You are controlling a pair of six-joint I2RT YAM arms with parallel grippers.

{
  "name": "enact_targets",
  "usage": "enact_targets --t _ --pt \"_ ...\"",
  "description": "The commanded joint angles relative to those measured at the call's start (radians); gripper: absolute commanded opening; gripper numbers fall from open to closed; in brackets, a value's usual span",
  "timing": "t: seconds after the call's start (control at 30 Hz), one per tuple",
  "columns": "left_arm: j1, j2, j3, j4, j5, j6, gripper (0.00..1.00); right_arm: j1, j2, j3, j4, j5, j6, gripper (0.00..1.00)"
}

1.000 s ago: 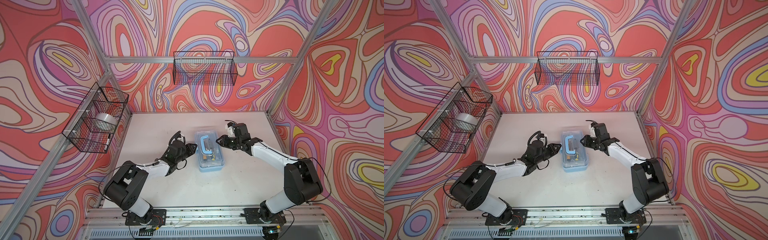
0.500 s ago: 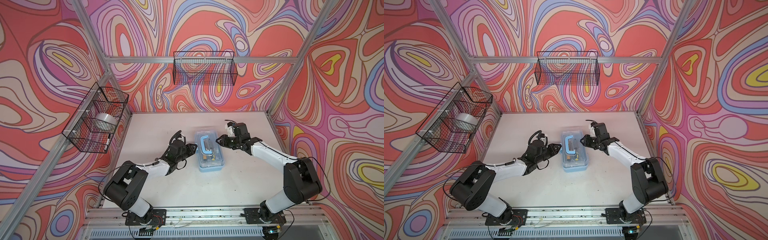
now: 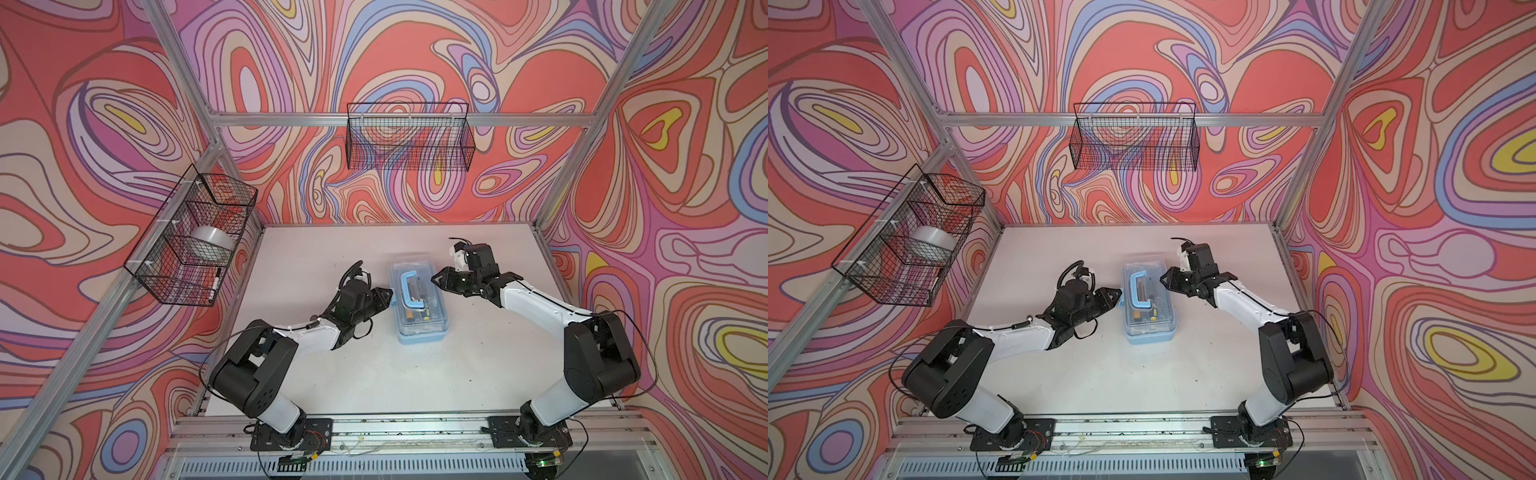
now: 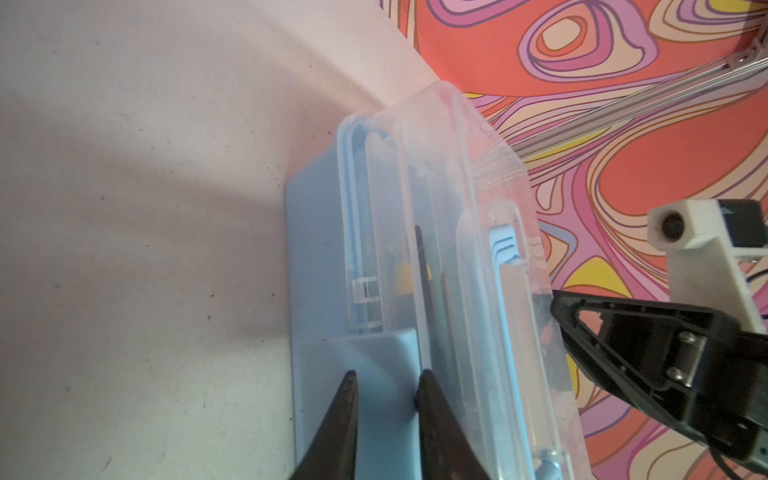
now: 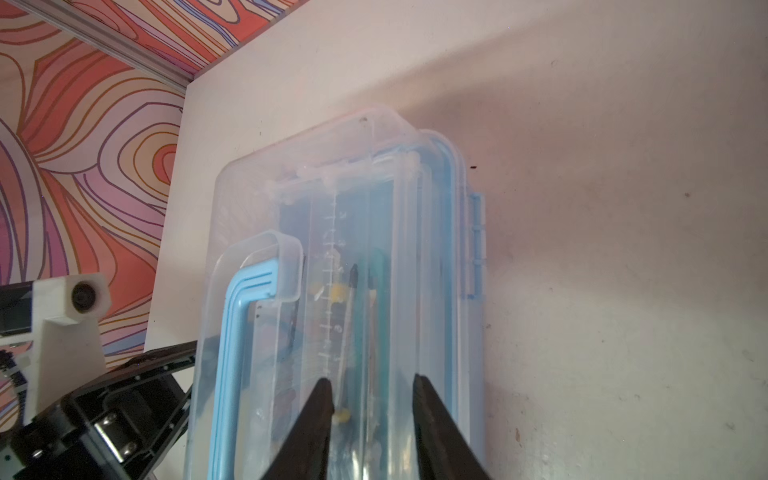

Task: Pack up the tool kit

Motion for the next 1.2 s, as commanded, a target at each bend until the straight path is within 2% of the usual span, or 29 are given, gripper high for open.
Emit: enact_targets --t 0.0,0.23,0.47,0.73,1.0,1.17 --pt "-0.013 0.031 0.012 -0.020 0.044 -0.002 0.26 0.018 0.065 -0.021 -0.075 -0.018 -0.013 0.33" --pt "-0.017 0.056 0.010 0.008 0.055 -0.016 0.23 0.019 0.065 -0.029 -0.072 -0.017 -0.013 0.33" --pt "-0.017 0.093 -0.033 0.132 0.069 -0.065 0.23 0.019 0.050 -0.047 -0.041 -0.049 0.017 0.32" --pt "-0.028 0.116 -0.066 0.196 0.079 -0.082 0.26 0.018 0.017 -0.055 -0.030 -0.065 0.042 0.33" --pt "-0.074 0.163 -0.110 0.320 0.032 -0.115 0.27 0.018 0.017 -0.136 0.089 -0.147 0.145 0.33" --pt "-0.095 0.245 -0.132 0.471 0.015 -0.172 0.28 0.018 0.016 -0.202 0.169 -0.184 0.212 0.33"
